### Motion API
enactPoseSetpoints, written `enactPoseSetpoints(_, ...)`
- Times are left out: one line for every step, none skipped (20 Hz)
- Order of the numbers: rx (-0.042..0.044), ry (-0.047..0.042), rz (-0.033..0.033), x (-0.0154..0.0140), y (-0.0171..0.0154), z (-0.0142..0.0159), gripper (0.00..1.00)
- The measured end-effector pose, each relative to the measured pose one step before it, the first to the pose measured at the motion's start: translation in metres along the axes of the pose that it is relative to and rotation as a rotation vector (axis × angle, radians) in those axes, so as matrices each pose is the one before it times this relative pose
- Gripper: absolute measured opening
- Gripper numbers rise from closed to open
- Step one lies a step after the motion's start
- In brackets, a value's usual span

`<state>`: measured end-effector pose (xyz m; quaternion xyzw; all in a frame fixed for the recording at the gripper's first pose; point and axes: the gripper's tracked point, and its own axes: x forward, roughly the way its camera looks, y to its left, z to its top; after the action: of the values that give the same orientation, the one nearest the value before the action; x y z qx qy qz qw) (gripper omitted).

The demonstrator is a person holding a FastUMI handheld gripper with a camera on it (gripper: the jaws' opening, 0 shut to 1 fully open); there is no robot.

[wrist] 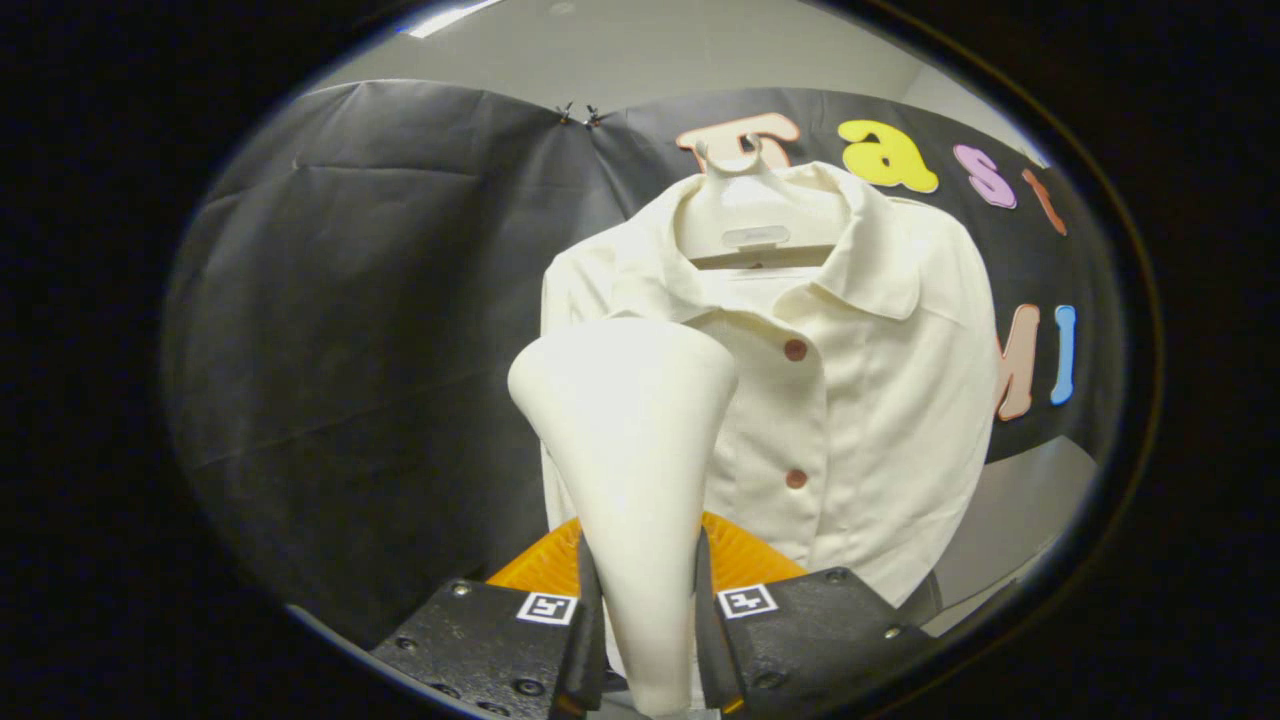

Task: Iron the clothes twice with a garment steamer, once on the left side and once on the right side.

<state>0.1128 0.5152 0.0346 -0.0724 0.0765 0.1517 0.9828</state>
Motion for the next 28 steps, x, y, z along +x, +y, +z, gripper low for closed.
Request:
enactPoseSetpoints(0.00429,0.00193,-0.03275,0.01207,0.00065,0.00496,0.37)
enactPoseSetpoints(0.00702,-0.00500,-0.03182,0.01109,-0.00033,0.00537,0.37)
enactPoseSetpoints(0.00531,0.00291,-0.02657,0.00925,0.00104,0.00329,0.37)
enactPoseSetpoints(0.01159,-0.00298,-0.02309,0.00385,0.00176,0.00131,0.37)
enactPoseSetpoints(-0.00313,-0.02145,-0.02028,0.00281,0.00250,0.00135,0.37)
enactPoseSetpoints(-0.00576,-0.00323,-0.02077,0.00002,0.00079,-0.00311,0.37)
enactPoseSetpoints(-0.01168,-0.01427,-0.01702,0.00154,-0.00014,-0.00104,0.37)
enactPoseSetpoints(-0.01448,-0.01353,-0.01254,0.00291,-0.00115,-0.00006,0.37)
enactPoseSetpoints(-0.01004,-0.01029,-0.00567,0.00222,-0.00156,-0.00077,0.37)
enactPoseSetpoints(-0.00965,0.00390,-0.00249,0.00091,-0.00082,-0.00417,0.37)
enactPoseSetpoints(-0.00837,0.01405,0.00047,0.00183,-0.00143,-0.00452,0.38)
enactPoseSetpoints(-0.00272,0.01073,0.00244,-0.00009,-0.00145,-0.00520,0.38)
enactPoseSetpoints(-0.00616,0.00564,0.00348,0.00005,-0.00179,-0.00436,0.38)
enactPoseSetpoints(-0.00365,0.00150,0.00479,-0.00214,-0.00264,-0.00660,0.38)
enactPoseSetpoints(-0.01328,-0.00553,0.01036,-0.00251,-0.00105,-0.00594,0.38)
enactPoseSetpoints(-0.01756,-0.00106,0.00787,0.00111,-0.00241,-0.00648,0.38)
enactPoseSetpoints(-0.01490,0.00719,0.00823,0.00148,-0.00257,-0.00667,0.39)
enactPoseSetpoints(-0.01102,0.01061,0.00467,0.00100,-0.00328,-0.00751,0.39)
enactPoseSetpoints(-0.00986,0.00621,-0.00098,0.00036,-0.00279,-0.00635,0.39)
enactPoseSetpoints(-0.01895,0.00122,-0.00268,0.00069,-0.00164,-0.00509,0.39)
enactPoseSetpoints(-0.02089,-0.00983,-0.00379,0.00121,-0.00144,-0.00117,0.39)
enactPoseSetpoints(-0.02250,-0.00388,-0.00767,0.00144,-0.00164,-0.00343,0.39)
enactPoseSetpoints(-0.01159,-0.00029,-0.00470,0.00010,-0.00155,-0.00289,0.39)
enactPoseSetpoints(-0.00501,0.00164,-0.00351,-0.00058,-0.00066,-0.00392,0.39)
enactPoseSetpoints(0.00001,0.00905,-0.00113,0.00049,0.00082,-0.00344,0.39)
enactPoseSetpoints(0.00152,0.00805,-0.00216,0.00131,0.00069,-0.00420,0.39)
enactPoseSetpoints(-0.00055,0.00508,-0.00317,0.00097,0.00031,-0.00290,0.39)
enactPoseSetpoints(-0.00365,0.00570,-0.00562,0.00105,-0.00020,-0.00477,0.39)
